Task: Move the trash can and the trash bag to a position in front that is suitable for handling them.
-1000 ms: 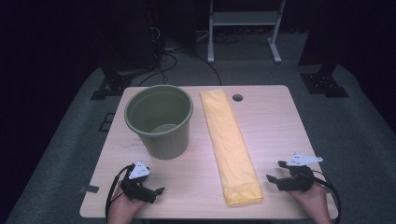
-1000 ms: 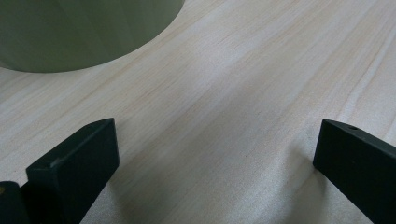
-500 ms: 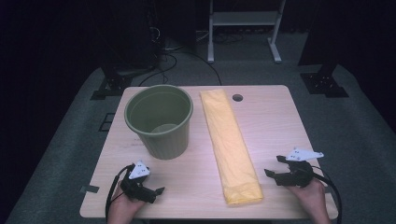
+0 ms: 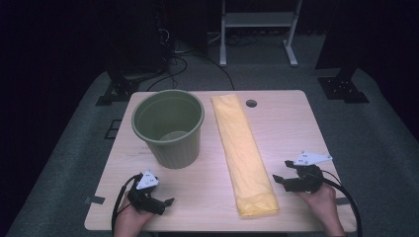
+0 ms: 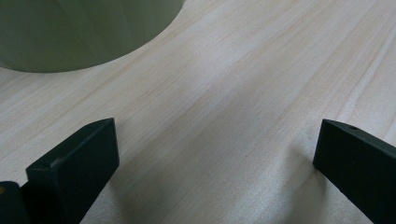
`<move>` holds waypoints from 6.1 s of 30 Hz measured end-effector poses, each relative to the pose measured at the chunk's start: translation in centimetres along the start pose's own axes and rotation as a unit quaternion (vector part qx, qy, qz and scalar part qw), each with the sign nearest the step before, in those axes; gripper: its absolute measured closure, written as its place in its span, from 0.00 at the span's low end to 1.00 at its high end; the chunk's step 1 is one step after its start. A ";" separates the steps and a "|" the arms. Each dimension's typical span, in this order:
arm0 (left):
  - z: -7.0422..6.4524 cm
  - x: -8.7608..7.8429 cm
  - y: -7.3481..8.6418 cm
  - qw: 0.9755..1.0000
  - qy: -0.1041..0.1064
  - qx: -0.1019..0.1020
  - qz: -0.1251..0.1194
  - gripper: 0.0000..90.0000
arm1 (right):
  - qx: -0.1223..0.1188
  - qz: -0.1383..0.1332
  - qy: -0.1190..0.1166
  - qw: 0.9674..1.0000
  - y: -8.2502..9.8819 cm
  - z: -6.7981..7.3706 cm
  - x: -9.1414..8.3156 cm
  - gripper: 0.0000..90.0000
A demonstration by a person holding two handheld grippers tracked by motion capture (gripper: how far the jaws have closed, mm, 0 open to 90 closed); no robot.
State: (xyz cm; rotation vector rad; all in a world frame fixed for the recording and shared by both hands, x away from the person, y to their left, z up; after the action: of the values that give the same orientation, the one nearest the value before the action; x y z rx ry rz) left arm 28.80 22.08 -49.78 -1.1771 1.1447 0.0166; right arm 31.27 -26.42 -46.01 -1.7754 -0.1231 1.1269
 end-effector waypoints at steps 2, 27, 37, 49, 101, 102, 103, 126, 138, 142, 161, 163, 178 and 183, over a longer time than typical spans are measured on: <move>0.0 0.0 0.0 1.000 0.000 0.000 0.000 0.00 | -0.003 0.002 0.001 1.000 -0.3 0.1 0.2 0.28; 0.0 0.0 0.0 1.000 0.000 0.000 0.000 0.00 | 0.012 0.037 -0.047 0.998 -1.3 0.6 5.1 0.56; 0.0 0.0 0.0 1.000 0.000 0.000 0.000 0.00 | 0.002 0.055 -0.040 0.998 -1.1 0.9 5.7 0.65; 0.0 0.0 0.0 1.000 0.000 0.000 0.000 0.00 | -0.015 0.063 -0.032 0.997 -1.2 1.3 5.7 1.00; 0.0 0.0 0.0 1.000 0.000 0.000 0.000 0.00 | 0.041 0.033 0.063 0.997 1.5 -1.8 -1.6 0.12; 0.0 0.0 0.0 1.000 0.000 0.000 0.000 0.00 | 0.038 0.034 0.060 0.997 1.2 -1.7 -1.3 0.11; 0.0 0.0 0.0 1.000 0.000 0.000 0.000 0.00 | 0.034 0.033 0.052 0.998 0.9 -1.5 -0.9 0.09; 0.1 -0.5 0.0 1.000 0.005 -0.012 -0.013 0.01 | 0.024 0.057 0.028 0.998 1.3 -0.7 4.9 0.01; -0.1 -1.8 -1.2 0.999 0.007 -0.027 -0.023 0.01 | 0.023 0.050 0.027 0.998 1.5 -0.6 4.8 0.01; 0.1 -2.6 -1.7 0.999 0.004 -0.039 -0.028 0.00 | 0.023 0.050 0.027 0.998 1.5 -0.6 4.8 0.01; 1.1 -8.0 -5.6 0.997 -0.007 -0.058 -0.059 0.00 | 0.023 0.050 0.027 0.998 1.5 -0.6 4.8 0.01; 1.2 -8.5 -6.3 0.997 -0.008 -0.054 -0.061 0.00 | 0.023 0.050 0.027 0.998 1.5 -0.6 4.8 0.01; 2.0 -10.9 -10.1 0.995 -0.023 -0.053 -0.079 0.00 | 0.022 0.049 0.026 0.998 1.5 -0.6 4.8 0.02; 2.2 -11.6 -11.3 0.995 -0.029 -0.052 -0.082 0.00 | 0.022 0.049 0.026 0.998 1.5 -0.6 4.8 0.02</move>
State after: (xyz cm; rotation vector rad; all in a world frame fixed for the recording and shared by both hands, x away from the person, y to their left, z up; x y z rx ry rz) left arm 30.97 24.65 -33.79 -1.3528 1.0024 -0.0144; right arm 33.89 -25.03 -50.15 -1.7850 0.0200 1.1436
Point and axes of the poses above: each handheld gripper's, and its own axes: x roughly forward along the jaws, y roughly out of its underside, z roughly to its left, the point moved 2 cm from there along x, roughly forward along the jaws, and after that the axes turned 7 degrees about -x, right-handed, at the moved point
